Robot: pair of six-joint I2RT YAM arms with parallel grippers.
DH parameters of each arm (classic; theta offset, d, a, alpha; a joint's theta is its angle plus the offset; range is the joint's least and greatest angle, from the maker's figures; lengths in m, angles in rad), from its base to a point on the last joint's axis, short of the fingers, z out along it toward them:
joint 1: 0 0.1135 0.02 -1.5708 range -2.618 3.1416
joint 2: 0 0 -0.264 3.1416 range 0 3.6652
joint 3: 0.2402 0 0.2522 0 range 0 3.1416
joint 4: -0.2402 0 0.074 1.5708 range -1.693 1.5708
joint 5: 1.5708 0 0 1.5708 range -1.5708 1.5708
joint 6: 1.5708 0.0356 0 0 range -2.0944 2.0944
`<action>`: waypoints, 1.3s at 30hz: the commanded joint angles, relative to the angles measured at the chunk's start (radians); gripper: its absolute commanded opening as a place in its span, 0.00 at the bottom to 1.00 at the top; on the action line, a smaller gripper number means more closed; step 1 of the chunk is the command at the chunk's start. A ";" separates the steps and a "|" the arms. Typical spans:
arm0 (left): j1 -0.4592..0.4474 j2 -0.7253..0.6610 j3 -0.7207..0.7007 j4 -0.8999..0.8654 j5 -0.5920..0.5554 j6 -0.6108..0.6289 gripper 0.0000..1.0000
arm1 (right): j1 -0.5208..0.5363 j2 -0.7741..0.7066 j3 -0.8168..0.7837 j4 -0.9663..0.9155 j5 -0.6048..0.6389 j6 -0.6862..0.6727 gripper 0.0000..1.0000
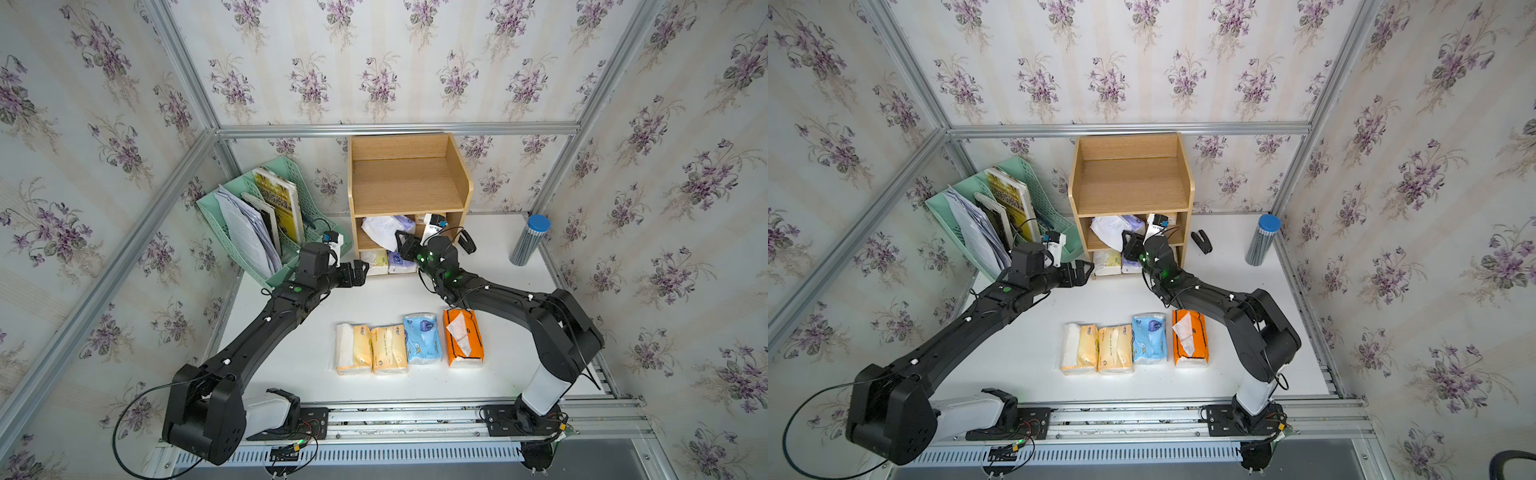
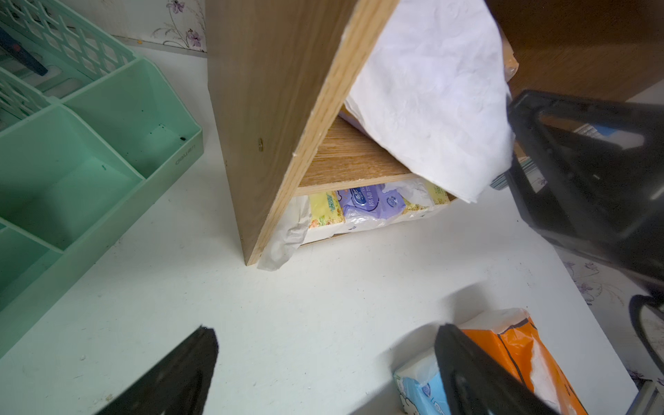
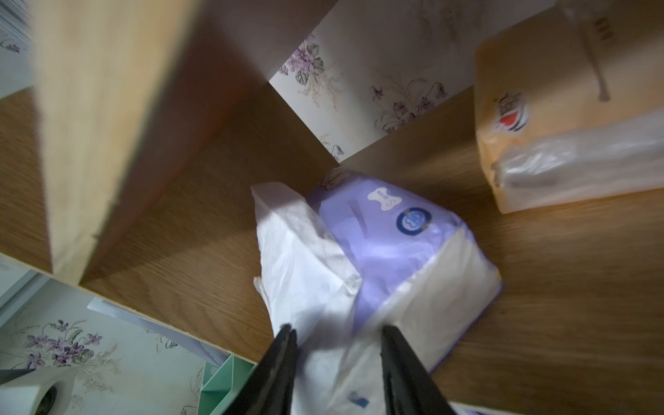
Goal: Remove the tissue boxes from the shelf
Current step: Pick up a box of tissues from the shelf.
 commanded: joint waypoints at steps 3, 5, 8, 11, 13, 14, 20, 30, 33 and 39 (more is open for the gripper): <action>0.001 0.000 -0.016 0.020 0.012 0.012 0.99 | 0.048 0.025 0.008 0.044 -0.048 0.014 0.41; 0.001 -0.004 -0.016 0.018 0.012 0.011 0.99 | 0.068 0.029 0.007 0.044 -0.043 0.015 0.41; 0.002 -0.010 -0.012 0.008 0.012 0.016 0.99 | 0.088 0.014 -0.007 0.048 -0.045 0.015 0.40; 0.002 -0.017 -0.016 0.003 0.007 0.021 0.99 | 0.091 -0.035 -0.046 0.072 -0.036 0.012 0.40; 0.004 -0.021 -0.018 0.001 0.005 0.023 0.99 | 0.092 -0.081 -0.078 0.074 0.002 0.003 0.40; 0.004 -0.021 -0.018 0.000 0.005 0.024 0.99 | 0.089 -0.106 -0.088 0.062 0.027 -0.002 0.40; 0.005 -0.006 -0.005 0.004 0.013 0.019 0.99 | 0.005 -0.159 -0.098 -0.003 -0.021 -0.003 0.41; 0.006 0.003 0.016 0.002 0.024 0.014 0.99 | -0.049 -0.096 -0.044 -0.001 -0.070 -0.029 0.46; 0.006 -0.002 0.012 -0.001 0.023 0.017 0.99 | -0.065 -0.075 -0.021 -0.001 -0.079 -0.028 0.49; 0.006 -0.006 0.006 -0.003 0.023 0.017 0.99 | -0.080 -0.030 0.014 0.013 -0.105 -0.028 0.56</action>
